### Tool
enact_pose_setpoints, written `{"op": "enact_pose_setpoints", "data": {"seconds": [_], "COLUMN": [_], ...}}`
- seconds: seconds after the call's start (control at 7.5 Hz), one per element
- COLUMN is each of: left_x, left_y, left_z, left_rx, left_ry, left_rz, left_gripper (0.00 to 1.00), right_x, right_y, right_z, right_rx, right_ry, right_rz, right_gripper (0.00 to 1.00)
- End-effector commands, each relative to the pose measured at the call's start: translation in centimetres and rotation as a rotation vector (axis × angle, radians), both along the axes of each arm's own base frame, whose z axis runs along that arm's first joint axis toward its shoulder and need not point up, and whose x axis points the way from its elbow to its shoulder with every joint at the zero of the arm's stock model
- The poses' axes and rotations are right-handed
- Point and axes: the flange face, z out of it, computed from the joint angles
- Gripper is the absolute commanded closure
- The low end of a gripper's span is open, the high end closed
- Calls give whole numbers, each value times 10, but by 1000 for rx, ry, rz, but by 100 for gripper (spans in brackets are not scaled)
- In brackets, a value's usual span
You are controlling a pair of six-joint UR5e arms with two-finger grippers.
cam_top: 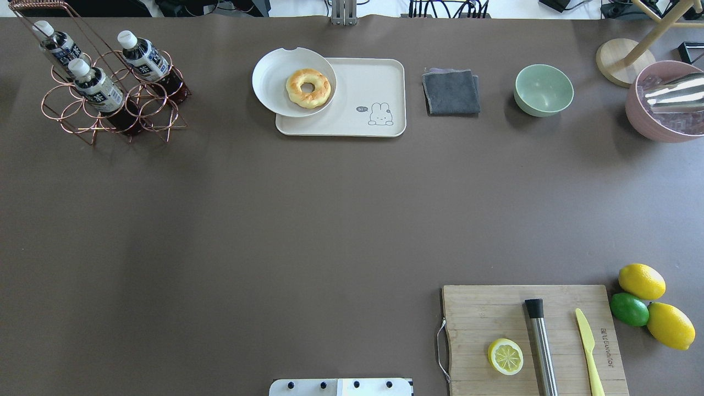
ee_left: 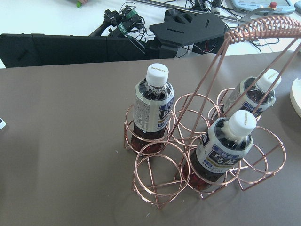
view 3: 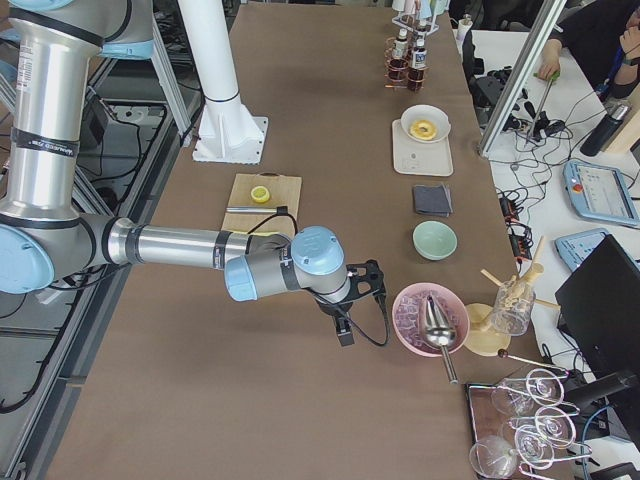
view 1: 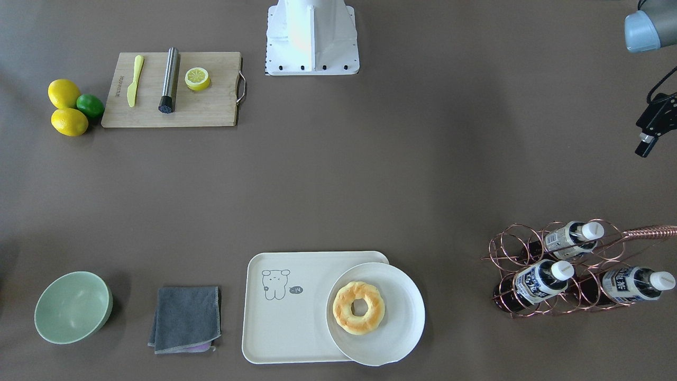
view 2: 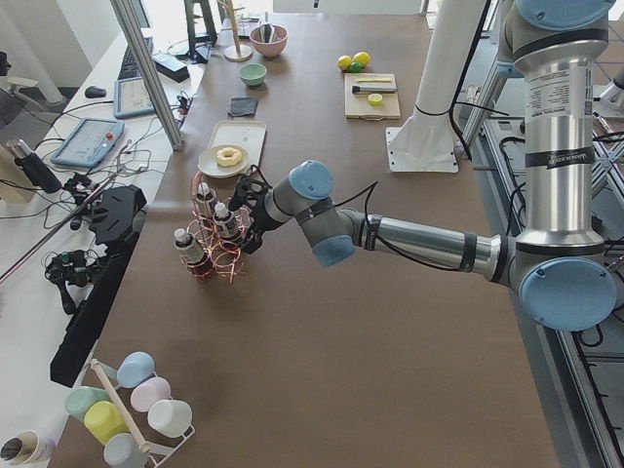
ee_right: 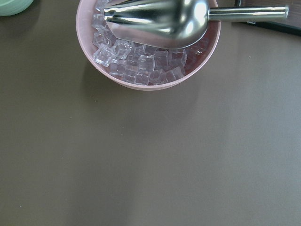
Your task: Place tea on tray
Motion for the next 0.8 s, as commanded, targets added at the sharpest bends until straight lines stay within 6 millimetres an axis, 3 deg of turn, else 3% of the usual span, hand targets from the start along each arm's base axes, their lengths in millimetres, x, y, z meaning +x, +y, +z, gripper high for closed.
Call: {"op": "enact_pose_setpoints", "data": {"seconds": [0.0, 0.27, 0.67], "left_x": [80, 118, 147], "left_y": [2, -9, -47], "left_z": [-19, -36, -48], "left_rx": [62, 97, 107], "left_ry": [-81, -84, -64], "left_rz": [-136, -171, -175], "left_gripper": [2, 4, 10], "right_x": [0, 0, 0], "right_y": [1, 1, 1], "right_z": [2, 5, 5], "right_rx": [-4, -10, -13], "right_ry": [-1, -1, -1], "right_rz": [0, 0, 1], "right_gripper": [0, 0, 0]}}
